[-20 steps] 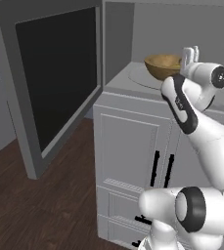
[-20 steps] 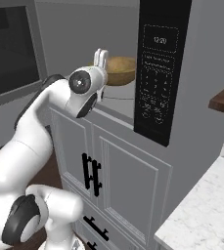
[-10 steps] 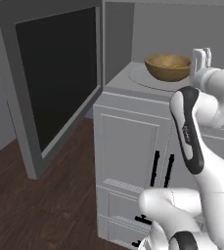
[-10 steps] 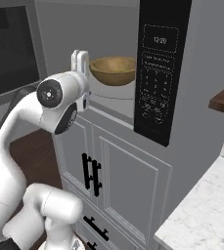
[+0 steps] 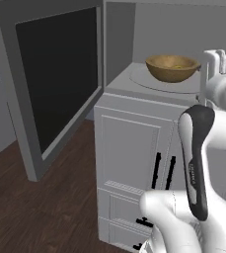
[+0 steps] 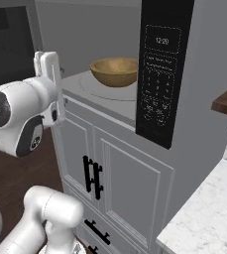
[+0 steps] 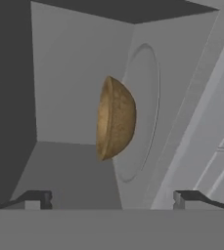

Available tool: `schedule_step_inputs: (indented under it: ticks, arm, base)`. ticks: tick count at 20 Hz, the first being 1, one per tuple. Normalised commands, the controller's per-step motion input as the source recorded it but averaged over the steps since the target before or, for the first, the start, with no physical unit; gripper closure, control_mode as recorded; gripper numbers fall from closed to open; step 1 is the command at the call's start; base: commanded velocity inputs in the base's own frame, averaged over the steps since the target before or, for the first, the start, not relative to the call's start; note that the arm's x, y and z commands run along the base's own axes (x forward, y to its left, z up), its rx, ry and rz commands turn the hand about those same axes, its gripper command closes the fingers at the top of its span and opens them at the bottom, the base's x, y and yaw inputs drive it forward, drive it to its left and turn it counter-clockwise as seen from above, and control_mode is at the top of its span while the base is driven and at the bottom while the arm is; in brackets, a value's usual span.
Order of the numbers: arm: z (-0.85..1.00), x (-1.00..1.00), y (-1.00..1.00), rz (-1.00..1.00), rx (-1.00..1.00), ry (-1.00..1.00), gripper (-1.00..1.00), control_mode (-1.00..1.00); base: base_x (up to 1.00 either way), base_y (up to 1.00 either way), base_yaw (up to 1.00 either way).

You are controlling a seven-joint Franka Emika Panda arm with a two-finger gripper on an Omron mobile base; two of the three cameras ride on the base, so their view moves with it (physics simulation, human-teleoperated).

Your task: Pick the cucumber from the sink and place it in the bowl. Then pick the bowl and place it in the microwave. Then close the microwave door and press the start button.

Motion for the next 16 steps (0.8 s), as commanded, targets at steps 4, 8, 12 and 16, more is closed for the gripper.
schedule_step_inputs:
  ticks: [4,8,12,16]
  arm:
    - [0.13,-1.00,0.27,0.02,0.00,0.01,-1.00,-1.00]
    - [0.10,-1.00,0.14,0.06,0.00,0.04,-1.00,-1.00]
    - [0.08,-1.00,0.27,0.12,0.00,0.11,-1.00,-1.00]
    - [0.00,-1.00,0.51,0.06,0.00,-0.01,-1.00,-1.00]
  base:
    - [0.00,0.00,0.00]
    - [0.00,0.00,0.00]
    - [0.00,0.00,0.00]
    - [0.00,0.00,0.00]
